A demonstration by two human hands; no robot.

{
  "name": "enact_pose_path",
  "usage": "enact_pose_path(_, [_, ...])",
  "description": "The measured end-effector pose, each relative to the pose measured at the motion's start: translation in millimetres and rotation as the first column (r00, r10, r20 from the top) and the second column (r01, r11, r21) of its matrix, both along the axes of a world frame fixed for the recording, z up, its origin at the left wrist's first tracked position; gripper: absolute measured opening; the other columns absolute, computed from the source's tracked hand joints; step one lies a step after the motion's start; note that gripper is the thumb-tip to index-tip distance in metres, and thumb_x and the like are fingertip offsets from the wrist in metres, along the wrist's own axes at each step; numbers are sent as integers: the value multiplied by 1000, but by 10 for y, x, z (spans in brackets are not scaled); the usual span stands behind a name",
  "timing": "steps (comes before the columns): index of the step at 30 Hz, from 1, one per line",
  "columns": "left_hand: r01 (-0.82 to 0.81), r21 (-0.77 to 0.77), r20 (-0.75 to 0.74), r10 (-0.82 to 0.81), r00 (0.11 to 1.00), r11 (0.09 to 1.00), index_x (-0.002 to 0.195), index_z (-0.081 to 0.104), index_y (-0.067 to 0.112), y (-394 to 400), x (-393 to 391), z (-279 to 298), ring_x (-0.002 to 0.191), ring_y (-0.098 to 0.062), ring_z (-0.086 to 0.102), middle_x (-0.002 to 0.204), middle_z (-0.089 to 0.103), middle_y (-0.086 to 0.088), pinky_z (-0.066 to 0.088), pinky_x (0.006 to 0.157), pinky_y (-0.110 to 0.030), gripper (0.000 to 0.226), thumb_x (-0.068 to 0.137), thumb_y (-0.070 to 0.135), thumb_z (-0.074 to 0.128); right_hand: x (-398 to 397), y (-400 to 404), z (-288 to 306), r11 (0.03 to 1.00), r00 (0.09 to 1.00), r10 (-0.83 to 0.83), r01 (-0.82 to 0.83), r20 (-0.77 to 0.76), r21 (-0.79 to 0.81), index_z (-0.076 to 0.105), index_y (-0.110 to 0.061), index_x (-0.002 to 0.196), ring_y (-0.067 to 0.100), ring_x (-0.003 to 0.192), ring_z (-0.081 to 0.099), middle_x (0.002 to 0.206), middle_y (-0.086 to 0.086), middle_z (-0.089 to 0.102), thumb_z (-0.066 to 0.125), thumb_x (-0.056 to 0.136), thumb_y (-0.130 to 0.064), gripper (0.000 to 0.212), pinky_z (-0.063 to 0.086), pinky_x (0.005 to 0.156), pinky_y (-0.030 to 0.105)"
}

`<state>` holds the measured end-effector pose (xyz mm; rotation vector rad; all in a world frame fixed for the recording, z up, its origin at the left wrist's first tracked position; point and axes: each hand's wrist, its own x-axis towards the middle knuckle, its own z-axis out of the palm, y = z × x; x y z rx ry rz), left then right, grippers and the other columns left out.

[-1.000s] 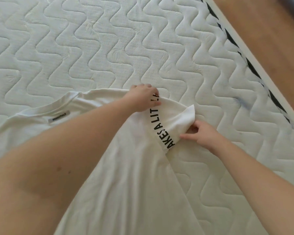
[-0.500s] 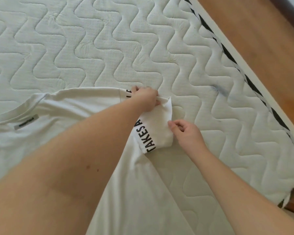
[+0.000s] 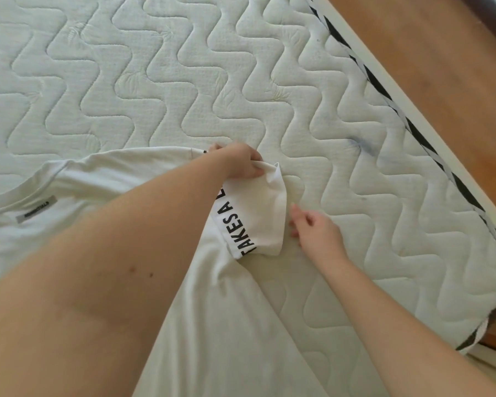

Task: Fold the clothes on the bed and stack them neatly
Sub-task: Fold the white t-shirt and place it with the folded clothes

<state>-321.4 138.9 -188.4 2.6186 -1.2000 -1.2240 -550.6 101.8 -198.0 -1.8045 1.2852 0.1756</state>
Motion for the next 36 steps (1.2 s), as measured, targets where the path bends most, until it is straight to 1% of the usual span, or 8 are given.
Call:
enact_pose_path(5, [-50,-55,-15,49,999,997,123,59,46,65,0,-74,105,-12,40,100,58,20,24,95,-32,35,91,57,54,664,-360,110,989,984,-58,80,167,-128,59,-27,91,1,74,55,79,-17,60,51,91,-60,34,39,62,18])
enact_pose_path(11, [-80,-111,-18,78,997,991,112,65,44,89,-1,-116,101,-9,46,92,61,20,30,100,-34,28,89,58,57,1186,-621,163,921,908,264,-337,-326,-194,66,-11,88,25,79,57,87,6,63,58,89,-28,18,37,58,27])
enact_pose_path(14, [-161,-152,-90,149,985,975,100,65,48,118,30,-177,100,-8,37,84,58,23,25,90,-29,14,88,53,60,1125,-729,188,998,983,58,-50,-174,49,68,-2,90,30,80,66,88,16,68,55,90,-13,17,54,65,34])
enact_pose_path(17, [-277,-181,-193,242,951,944,103,63,54,154,59,-265,113,-13,24,85,48,29,20,93,-28,18,85,53,66,973,-773,198,785,946,-315,303,-74,541,60,-15,87,14,73,63,80,0,65,52,99,-18,15,48,66,27])
enact_pose_path(20, [-312,-179,-239,266,934,933,104,62,57,180,93,-308,124,-18,34,94,54,25,30,103,-31,24,80,57,69,806,-748,102,704,905,-424,345,-22,620,60,-19,89,10,76,63,83,-5,66,53,101,-29,18,43,63,24])
enact_pose_path(24, [-353,-192,-316,283,906,916,106,62,53,195,127,-272,121,-21,53,113,65,14,43,106,-42,33,76,61,72,665,-520,76,927,959,-236,173,160,332,69,-18,99,15,85,71,95,-1,75,47,99,-51,39,48,59,26])
enact_pose_path(30, [-332,-158,-221,295,930,930,107,62,53,167,56,-291,129,-25,38,102,61,14,38,105,-38,29,79,58,70,216,-43,115,926,954,281,-240,-108,291,70,-21,75,10,69,65,73,-9,71,76,78,-51,30,48,63,28])
enact_pose_path(36, [-308,-170,-178,279,944,936,102,61,51,136,-20,-272,127,-26,23,90,49,22,25,90,-31,22,82,53,70,-199,270,-22,952,973,175,-128,-151,279,62,-20,49,5,42,44,57,1,68,62,91,-47,50,36,47,21])
